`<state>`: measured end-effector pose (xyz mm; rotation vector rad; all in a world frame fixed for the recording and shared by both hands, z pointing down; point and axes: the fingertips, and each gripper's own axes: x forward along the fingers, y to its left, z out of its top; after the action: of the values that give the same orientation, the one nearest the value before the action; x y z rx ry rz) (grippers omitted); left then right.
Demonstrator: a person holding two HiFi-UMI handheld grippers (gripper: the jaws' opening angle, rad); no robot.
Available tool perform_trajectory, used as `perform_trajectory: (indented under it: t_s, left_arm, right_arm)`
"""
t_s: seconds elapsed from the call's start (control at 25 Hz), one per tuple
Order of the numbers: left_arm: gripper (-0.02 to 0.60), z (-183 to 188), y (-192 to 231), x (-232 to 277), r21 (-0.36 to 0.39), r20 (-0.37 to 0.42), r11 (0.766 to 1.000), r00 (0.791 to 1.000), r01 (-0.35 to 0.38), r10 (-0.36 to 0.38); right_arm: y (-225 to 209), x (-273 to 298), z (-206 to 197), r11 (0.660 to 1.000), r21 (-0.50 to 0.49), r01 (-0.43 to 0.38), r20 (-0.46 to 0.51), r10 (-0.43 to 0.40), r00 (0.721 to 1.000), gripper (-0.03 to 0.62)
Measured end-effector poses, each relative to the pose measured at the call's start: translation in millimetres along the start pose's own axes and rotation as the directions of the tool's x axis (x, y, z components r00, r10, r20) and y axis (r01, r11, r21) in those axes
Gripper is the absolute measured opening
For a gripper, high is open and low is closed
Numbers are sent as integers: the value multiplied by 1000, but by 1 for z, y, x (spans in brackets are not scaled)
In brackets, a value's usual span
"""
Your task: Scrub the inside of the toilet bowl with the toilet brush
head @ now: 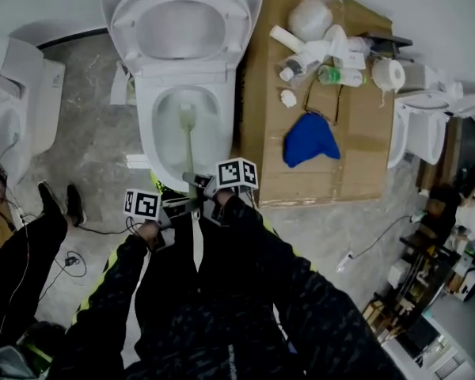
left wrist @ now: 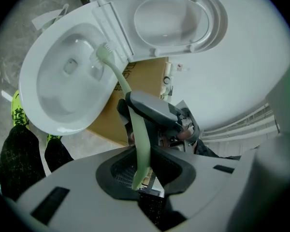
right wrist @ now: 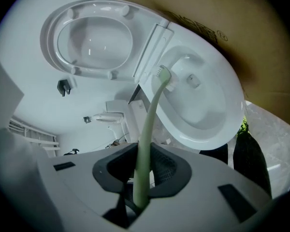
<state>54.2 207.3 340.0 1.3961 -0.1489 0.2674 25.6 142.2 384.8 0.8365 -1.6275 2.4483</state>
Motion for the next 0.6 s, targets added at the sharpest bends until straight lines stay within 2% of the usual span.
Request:
perform_trajectory:
  t_s: [0.16, 0.36, 0.6]
  left_arm:
    - [81, 21, 39, 1, 12, -9, 1000, 1000, -22, 22]
    - [81, 47, 79, 9, -16, -12, 999, 999, 44, -44]
    - [80, 72, 128, 12, 14, -18, 1000, 1000, -4, 4]
  right_arm:
    - [-23, 26, 22, 1000, 17, -1, 12, 1, 1000, 78]
    - [-53, 59, 51, 1000, 21, -5, 27, 4, 1000, 77]
    - [-82, 88, 78, 999, 25, -23, 38, 22, 999, 77]
